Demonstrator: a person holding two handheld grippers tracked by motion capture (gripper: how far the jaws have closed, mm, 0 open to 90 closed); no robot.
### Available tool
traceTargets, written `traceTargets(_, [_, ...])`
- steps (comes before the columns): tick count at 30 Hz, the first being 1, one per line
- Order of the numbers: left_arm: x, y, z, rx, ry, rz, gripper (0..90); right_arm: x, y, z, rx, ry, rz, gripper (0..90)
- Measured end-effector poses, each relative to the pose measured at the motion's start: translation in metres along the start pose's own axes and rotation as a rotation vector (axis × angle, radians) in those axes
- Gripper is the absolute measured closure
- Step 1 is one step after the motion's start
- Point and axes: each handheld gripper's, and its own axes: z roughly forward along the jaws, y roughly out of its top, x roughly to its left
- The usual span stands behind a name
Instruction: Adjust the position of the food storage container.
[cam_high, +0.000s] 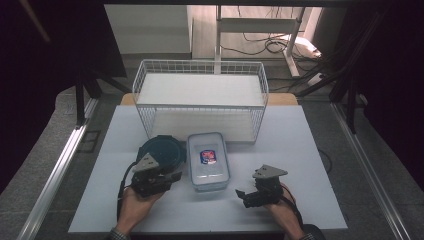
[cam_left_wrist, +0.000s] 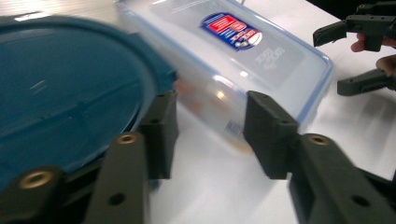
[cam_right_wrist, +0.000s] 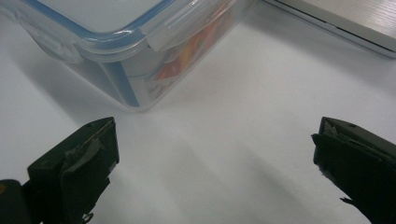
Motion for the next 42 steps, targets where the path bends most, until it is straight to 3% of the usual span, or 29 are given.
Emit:
traceTargets(2, [-0.002, 0.007, 0.012, 0.016, 0.007, 0.003, 63.7, 0.000, 0.000, 0.000, 0.004, -0.001, -0.001, 0.0])
traceTargets(5, [-0.003, 0.010, 0.023, 0.040, 0.057, 0.026, 79.5, 0.000, 0.000, 0.000, 0.002, 0.000, 0.002, 0.0])
traceTargets(6, [-0.003, 0.010, 0.026, 0.045, 0.074, 0.027, 89.6, -0.001, -0.001, 0.000, 0.002, 0.001, 0.003, 0.0])
traceTargets(9, [0.002, 0.008, 0.029, 0.057, 0.107, 0.014, 90.0, -0.001, -0.001, 0.000, 0.007, 0.003, -0.002, 0.0])
traceTargets(11, [0.005, 0.007, 0.028, 0.057, 0.097, 0.004, 90.0, 0.000, 0.000, 0.000, 0.010, 0.006, -0.004, 0.0])
traceTargets(14, [0.002, 0.007, 0.027, 0.064, 0.120, 0.036, 90.0, 0.001, 0.000, 0.000, 0.015, 0.004, -0.015, 0.0])
traceTargets(18, [0.007, 0.005, 0.021, 0.066, 0.146, 0.027, 90.0, 0.001, 0.000, -0.001, 0.010, 0.007, -0.013, 0.0])
traceTargets(21, [0.018, 0.000, 0.012, 0.059, 0.161, -0.003, 90.0, 0.000, -0.001, -0.001, 0.008, 0.013, -0.008, 0.0])
traceTargets(24, [0.027, 0.000, 0.004, 0.048, 0.137, -0.052, 90.0, 0.000, 0.000, 0.000, 0.012, 0.014, -0.006, 0.0])
traceTargets(27, [0.027, 0.011, 0.002, 0.033, 0.146, -0.049, 90.0, 0.001, 0.000, 0.001, 0.018, 0.016, -0.015, 0.0])
traceTargets(31, [0.033, 0.034, 0.019, 0.049, 0.163, -0.064, 90.0, 0.001, 0.000, 0.003, 0.025, 0.016, -0.019, 0.0])
traceTargets(35, [0.036, 0.056, 0.044, 0.119, 0.225, -0.025, 90.0, 0.001, 0.000, 0.002, 0.022, 0.019, -0.016, 0.0])
traceTargets(39, [0.045, 0.065, 0.059, 0.191, 0.265, -0.028, 90.0, 0.000, 0.000, 0.002, 0.020, 0.021, -0.011, 0.0])
traceTargets(42, [0.049, 0.068, 0.060, 0.203, 0.269, -0.023, 90.0, 0.001, 0.000, 0.002, 0.023, 0.024, -0.016, 0.1])
